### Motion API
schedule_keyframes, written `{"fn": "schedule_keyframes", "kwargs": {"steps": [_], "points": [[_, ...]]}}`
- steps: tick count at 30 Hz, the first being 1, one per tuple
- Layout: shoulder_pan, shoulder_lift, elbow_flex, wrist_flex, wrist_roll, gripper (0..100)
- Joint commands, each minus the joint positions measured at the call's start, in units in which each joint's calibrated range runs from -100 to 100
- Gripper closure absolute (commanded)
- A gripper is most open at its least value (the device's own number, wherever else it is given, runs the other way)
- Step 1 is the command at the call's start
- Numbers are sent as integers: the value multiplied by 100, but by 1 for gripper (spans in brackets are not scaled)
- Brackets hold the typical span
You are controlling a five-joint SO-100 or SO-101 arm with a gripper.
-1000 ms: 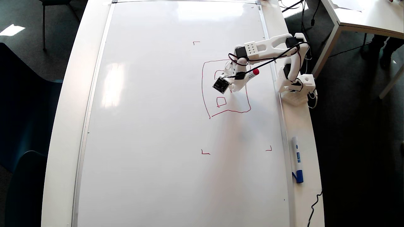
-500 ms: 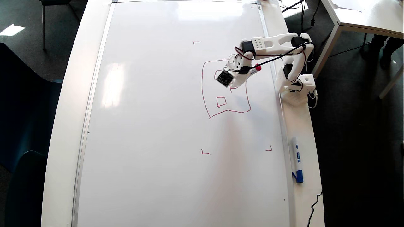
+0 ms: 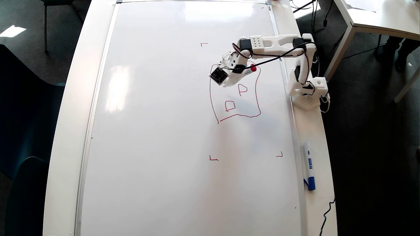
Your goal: Draw on a whiteboard a robot head using a pen attached to the gripper
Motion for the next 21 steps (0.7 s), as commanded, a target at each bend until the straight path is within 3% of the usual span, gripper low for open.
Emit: {"fn": "schedule_keyframes", "kwargs": {"steps": [1,21], "points": [[14,362,-630,-50,25,99],[-376,1721,-2264,-59,25,99]]}}
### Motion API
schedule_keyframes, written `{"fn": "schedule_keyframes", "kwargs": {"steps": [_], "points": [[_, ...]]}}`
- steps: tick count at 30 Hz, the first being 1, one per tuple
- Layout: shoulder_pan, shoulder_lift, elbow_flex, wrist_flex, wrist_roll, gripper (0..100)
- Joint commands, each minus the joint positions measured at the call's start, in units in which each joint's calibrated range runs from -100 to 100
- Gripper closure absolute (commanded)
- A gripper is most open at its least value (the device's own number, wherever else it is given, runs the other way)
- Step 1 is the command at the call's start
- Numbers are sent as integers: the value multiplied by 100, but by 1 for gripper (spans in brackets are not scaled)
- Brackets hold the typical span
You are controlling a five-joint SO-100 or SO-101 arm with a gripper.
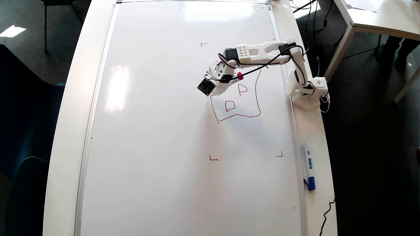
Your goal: Draw on a whiteboard a robot head using a pen attached to the gripper
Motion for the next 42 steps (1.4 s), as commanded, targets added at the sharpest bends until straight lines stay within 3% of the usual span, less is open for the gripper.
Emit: {"fn": "schedule_keyframes", "kwargs": {"steps": [1,32,42], "points": [[-45,-49,-209,-67,25,99],[-22,-33,427,-50,-93,99],[-8,789,-808,-59,-51,99]]}}
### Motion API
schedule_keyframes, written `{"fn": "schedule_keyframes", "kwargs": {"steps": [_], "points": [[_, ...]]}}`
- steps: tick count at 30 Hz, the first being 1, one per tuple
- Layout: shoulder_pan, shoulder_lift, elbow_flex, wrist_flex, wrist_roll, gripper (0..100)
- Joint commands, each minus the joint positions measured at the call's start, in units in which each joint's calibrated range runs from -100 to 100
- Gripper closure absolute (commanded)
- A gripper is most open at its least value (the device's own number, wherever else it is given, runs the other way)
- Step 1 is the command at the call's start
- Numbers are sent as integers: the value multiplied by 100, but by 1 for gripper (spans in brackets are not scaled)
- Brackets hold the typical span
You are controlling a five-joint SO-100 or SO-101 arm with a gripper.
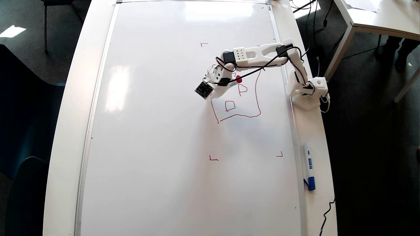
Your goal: Draw on a whiteboard a robot head using a pen attached to the gripper
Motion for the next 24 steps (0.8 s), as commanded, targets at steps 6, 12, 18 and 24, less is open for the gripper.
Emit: {"fn": "schedule_keyframes", "kwargs": {"steps": [6,12,18,24], "points": [[7,750,-1260,9,24,99],[7,792,-1242,9,24,99],[-44,767,-1269,52,24,99],[-184,633,-1233,70,-3,99]]}}
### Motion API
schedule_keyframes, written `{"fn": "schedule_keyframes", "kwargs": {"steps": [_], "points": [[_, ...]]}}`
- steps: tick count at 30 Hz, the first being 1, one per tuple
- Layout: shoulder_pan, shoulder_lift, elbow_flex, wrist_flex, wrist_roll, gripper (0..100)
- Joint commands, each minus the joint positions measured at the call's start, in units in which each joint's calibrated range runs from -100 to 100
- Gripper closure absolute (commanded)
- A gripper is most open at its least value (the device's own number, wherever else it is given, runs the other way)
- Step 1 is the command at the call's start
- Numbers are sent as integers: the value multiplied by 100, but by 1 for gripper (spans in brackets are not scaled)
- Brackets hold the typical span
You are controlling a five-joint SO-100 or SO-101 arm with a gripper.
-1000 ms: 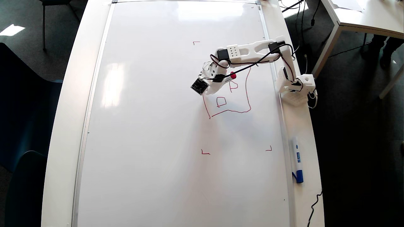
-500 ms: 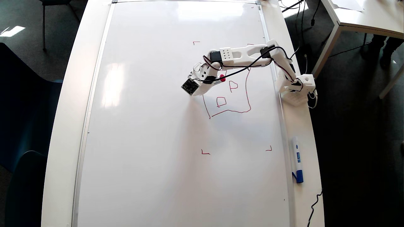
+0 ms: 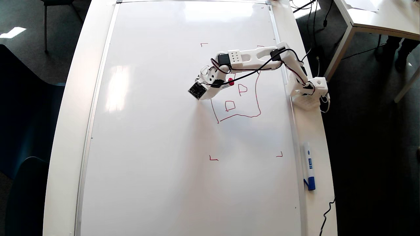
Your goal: Draw on a whiteboard a robot head using a pen attached to the gripper
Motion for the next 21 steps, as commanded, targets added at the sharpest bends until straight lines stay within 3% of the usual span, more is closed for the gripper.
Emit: {"fn": "schedule_keyframes", "kwargs": {"steps": [1,14,21], "points": [[-161,-197,10,44,-9,99],[-308,-222,-81,-25,-30,99],[-279,46,-172,-599,7,99]]}}
